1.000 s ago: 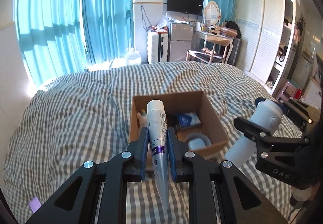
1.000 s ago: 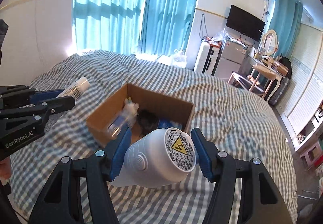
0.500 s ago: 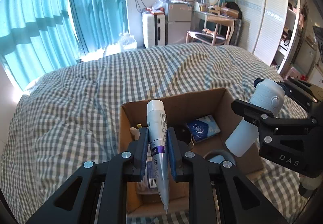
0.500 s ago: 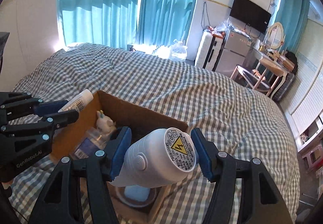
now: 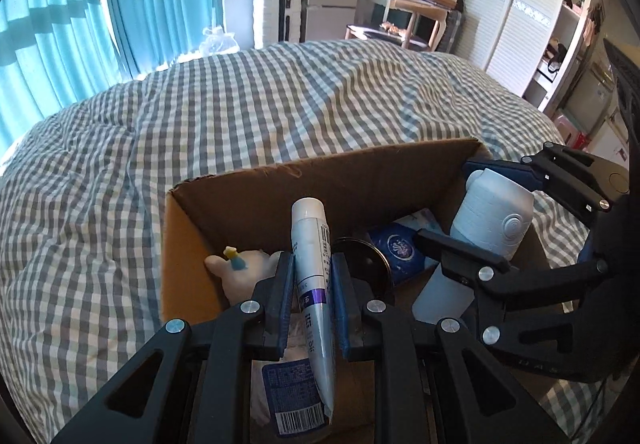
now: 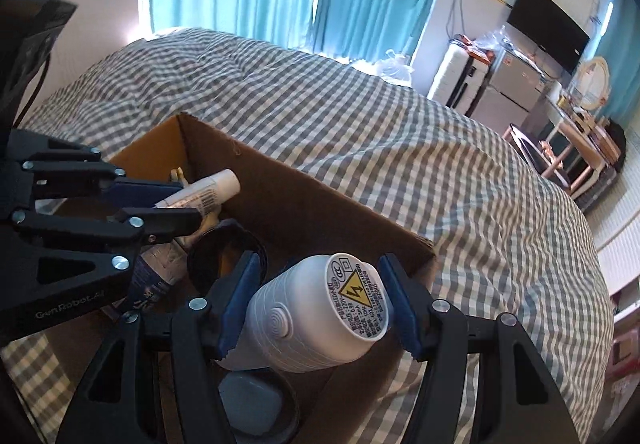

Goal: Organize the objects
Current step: 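Lower the tube and plug device into the box and open both grippers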

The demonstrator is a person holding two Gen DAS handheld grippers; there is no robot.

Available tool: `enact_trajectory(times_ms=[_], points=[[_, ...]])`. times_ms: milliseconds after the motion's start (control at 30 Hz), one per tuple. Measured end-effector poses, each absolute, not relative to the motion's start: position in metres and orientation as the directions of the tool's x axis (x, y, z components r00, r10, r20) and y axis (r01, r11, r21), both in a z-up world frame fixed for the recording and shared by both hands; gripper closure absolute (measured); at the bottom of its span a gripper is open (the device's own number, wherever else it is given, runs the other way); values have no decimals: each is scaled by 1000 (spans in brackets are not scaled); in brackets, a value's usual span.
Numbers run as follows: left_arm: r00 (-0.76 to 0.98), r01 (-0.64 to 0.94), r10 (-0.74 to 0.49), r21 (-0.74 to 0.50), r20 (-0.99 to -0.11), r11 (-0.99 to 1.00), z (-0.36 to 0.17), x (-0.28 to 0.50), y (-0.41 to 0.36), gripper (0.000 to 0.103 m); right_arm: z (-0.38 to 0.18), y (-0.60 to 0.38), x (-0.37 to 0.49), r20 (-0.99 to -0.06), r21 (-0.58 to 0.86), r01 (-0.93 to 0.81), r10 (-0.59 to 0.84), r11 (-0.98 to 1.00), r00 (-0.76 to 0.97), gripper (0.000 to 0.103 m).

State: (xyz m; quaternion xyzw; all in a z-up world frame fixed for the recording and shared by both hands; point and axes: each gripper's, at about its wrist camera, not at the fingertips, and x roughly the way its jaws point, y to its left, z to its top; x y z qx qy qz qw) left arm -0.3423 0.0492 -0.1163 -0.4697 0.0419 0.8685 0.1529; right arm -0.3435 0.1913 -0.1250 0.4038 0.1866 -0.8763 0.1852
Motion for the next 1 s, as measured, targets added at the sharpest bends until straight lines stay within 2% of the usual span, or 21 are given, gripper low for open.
enact_trajectory(times_ms=[300, 433, 600, 700, 767, 833, 1000], points=[[-463, -315, 197, -47, -864, -948, -126, -351, 55, 85, -137, 185, -340, -785, -199, 521, -183, -830, -592, 42], [-451, -311, 226, -86, -863, -947, -129, -352, 54, 84, -138, 188, -339, -786, -181, 523, -197, -833, -586, 42], [-462, -312, 229, -85, -857, -946, -128, -348, 49, 80, -131, 190, -337, -781, -164, 513, -207, -842, -589, 39], [-468, -309, 249, -107, -848, -945, -122, -342, 45, 68, -125, 193, -334, -778, -156, 502, -208, -851, -593, 35], [-488, -303, 237, -92, -840, -949, -117, -337, 42, 46, -118, 196, -330, -770, -164, 485, -196, -859, -607, 31], [-499, -305, 250, -102, -830, -947, -110, -333, 39, 36, -112, 196, -325, -765, -166, 482, -196, -860, -614, 28], [-537, -319, 256, -87, -804, -944, -84, -320, 36, 26, -93, 205, -311, -747, -180, 454, -178, -873, -640, 23]])
